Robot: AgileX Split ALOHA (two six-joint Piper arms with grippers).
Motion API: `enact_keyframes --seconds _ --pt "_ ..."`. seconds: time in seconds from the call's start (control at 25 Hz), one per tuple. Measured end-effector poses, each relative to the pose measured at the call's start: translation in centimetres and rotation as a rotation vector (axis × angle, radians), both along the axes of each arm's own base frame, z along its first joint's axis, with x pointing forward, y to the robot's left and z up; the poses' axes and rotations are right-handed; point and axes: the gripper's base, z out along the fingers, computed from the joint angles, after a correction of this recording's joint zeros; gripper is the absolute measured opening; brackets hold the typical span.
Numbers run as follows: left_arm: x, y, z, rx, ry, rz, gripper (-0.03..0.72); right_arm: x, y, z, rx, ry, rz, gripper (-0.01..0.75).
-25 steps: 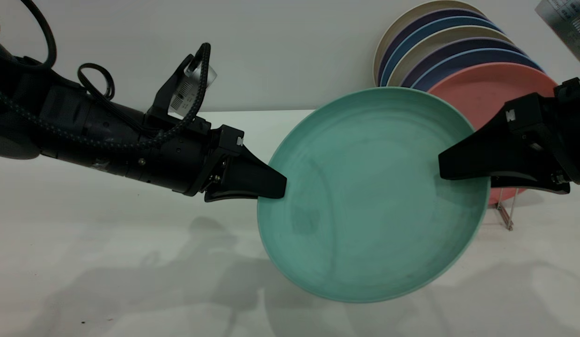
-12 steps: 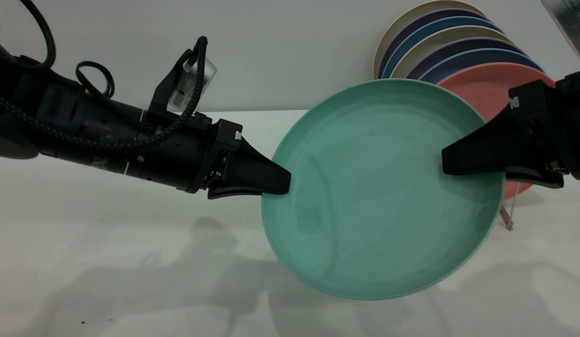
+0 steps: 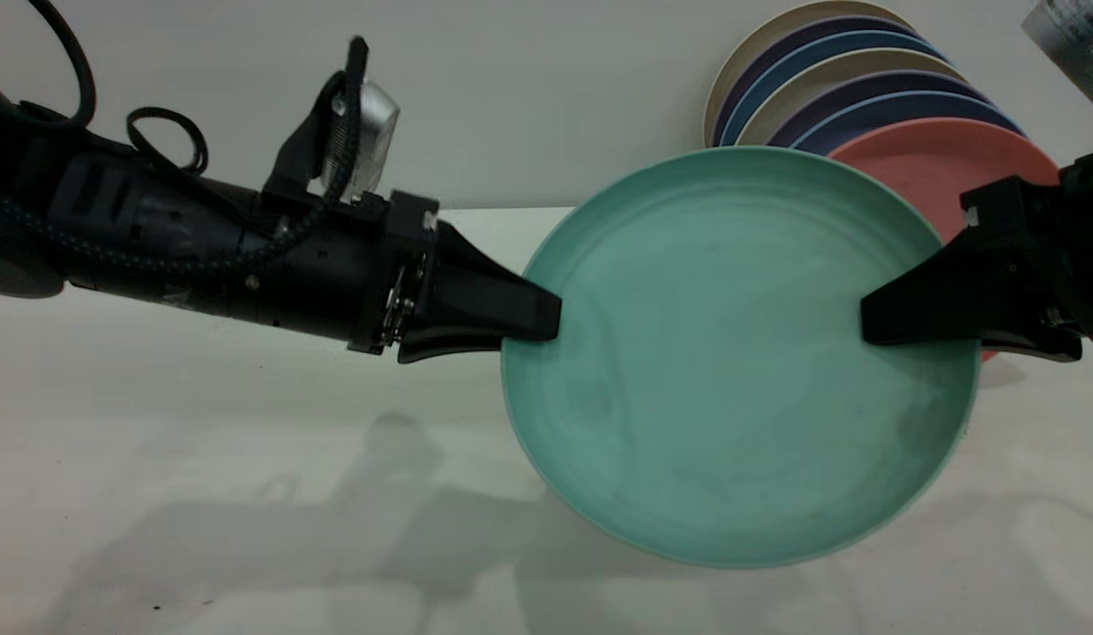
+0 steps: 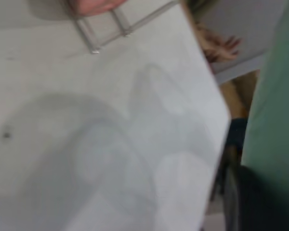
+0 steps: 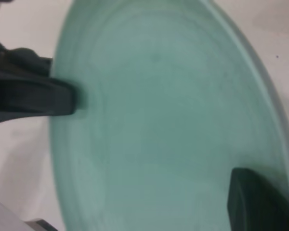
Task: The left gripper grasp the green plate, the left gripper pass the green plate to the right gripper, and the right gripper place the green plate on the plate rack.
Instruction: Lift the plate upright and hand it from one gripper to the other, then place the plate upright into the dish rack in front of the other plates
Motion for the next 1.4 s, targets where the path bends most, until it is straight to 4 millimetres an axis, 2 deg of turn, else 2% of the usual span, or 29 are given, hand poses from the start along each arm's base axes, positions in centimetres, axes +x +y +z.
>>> enact_keyframes --seconds 0.2,0.28,0.36,0.48,0.64,0.84,1.0,1.16,1.4 --pt "-0.6 0.1 0.5 -0.059 0.060 -0.073 0.501 -0.1 0.3 0.2 0.012 -0.021 0.039 0.061" --pt "-0.9 0.2 0.7 -0.071 0.079 -0.106 0.603 -0.1 0.3 0.2 0.009 -0.026 0.048 0.060" --pt "-1.2 0.6 0.7 -0.064 0.091 -0.147 0.650 -0.2 0.3 0.2 0.006 -0.028 0.056 0.060" --pt "-1.3 1.7 0.5 -0.009 0.116 -0.227 0.655 -0.2 0.3 0.1 0.000 -0.027 0.053 0.060" --pt "-0.7 4.0 0.6 0.098 0.163 -0.319 0.609 -0.1 0.1 0.0 -0.020 -0.023 0.031 0.060" --pt "1.3 6.8 0.7 0.246 0.218 -0.272 0.560 0.0 0.0 -0.1 -0.039 -0.033 0.039 0.060" --pt "2.6 8.6 0.2 0.431 0.261 -0.177 0.553 0.3 -0.2 -0.1 -0.152 -0.103 0.149 0.060" --pt "3.6 10.1 -0.3 0.636 0.296 -0.097 0.553 1.9 -0.3 1.2 -0.279 -0.171 0.280 0.060" --pt "5.1 12.0 0.3 0.880 0.359 0.017 0.553 5.4 -0.9 5.2 -0.486 -0.205 0.449 0.060"
